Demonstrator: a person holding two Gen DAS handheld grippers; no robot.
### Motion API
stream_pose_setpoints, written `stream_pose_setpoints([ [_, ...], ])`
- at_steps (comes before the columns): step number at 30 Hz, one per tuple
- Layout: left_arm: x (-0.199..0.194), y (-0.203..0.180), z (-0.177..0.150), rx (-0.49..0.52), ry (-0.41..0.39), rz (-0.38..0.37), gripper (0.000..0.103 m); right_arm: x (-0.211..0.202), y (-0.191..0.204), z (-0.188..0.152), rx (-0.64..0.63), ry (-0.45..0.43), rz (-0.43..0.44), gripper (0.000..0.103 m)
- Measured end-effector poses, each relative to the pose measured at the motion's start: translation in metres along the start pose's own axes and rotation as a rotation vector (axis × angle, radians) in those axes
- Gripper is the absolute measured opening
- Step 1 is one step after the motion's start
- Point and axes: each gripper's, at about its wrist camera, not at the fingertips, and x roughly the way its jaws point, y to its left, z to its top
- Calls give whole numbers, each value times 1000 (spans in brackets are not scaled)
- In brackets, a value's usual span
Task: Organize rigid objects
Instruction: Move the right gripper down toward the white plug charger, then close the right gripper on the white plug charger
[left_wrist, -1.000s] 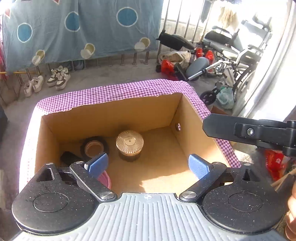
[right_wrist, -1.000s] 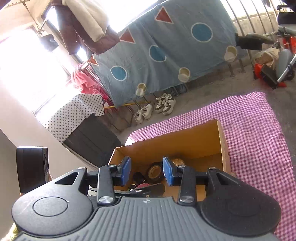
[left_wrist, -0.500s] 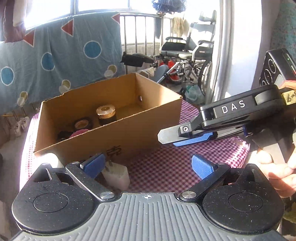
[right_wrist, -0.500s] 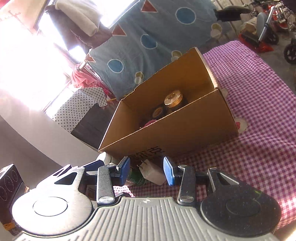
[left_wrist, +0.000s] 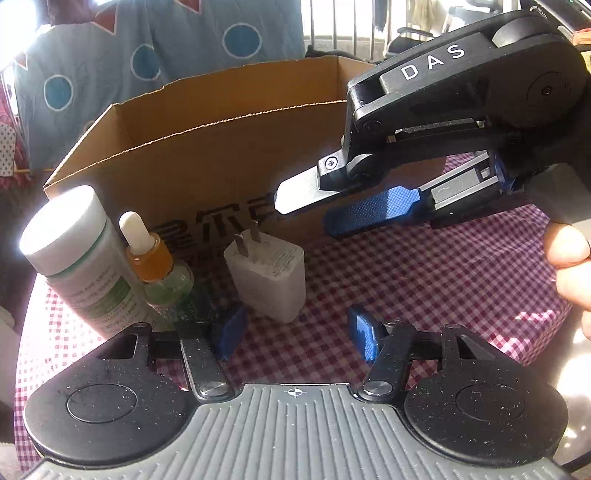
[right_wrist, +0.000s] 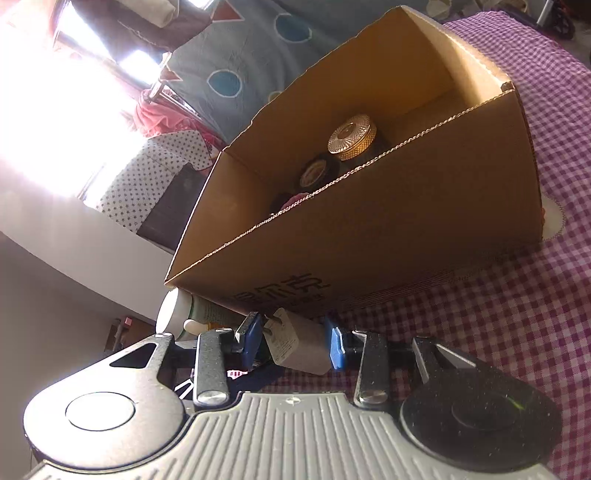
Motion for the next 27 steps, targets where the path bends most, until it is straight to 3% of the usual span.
stream_pose_setpoints([
  [8, 18, 6, 7, -81, 1, 26, 57, 20, -14, 2, 57, 62, 57, 39],
  [11, 19, 9, 10, -92, -8, -15, 43, 11, -19, -3, 83, 61, 62, 39],
  [17, 11, 0, 8, -69, -8, -123, 37, -23, -30, -23, 126, 27, 21, 39],
  [22, 17, -6, 13, -44, 3, -105, 37, -40, -34, -36, 139, -3, -7, 39],
  [24, 14, -8, 10, -31, -2, -92, 28, -38, -33, -38, 143, -2, -4, 39],
  [27, 15, -9, 10, -21, -8, -79, 26, -30, -29, -45, 137, 6, -23, 40],
])
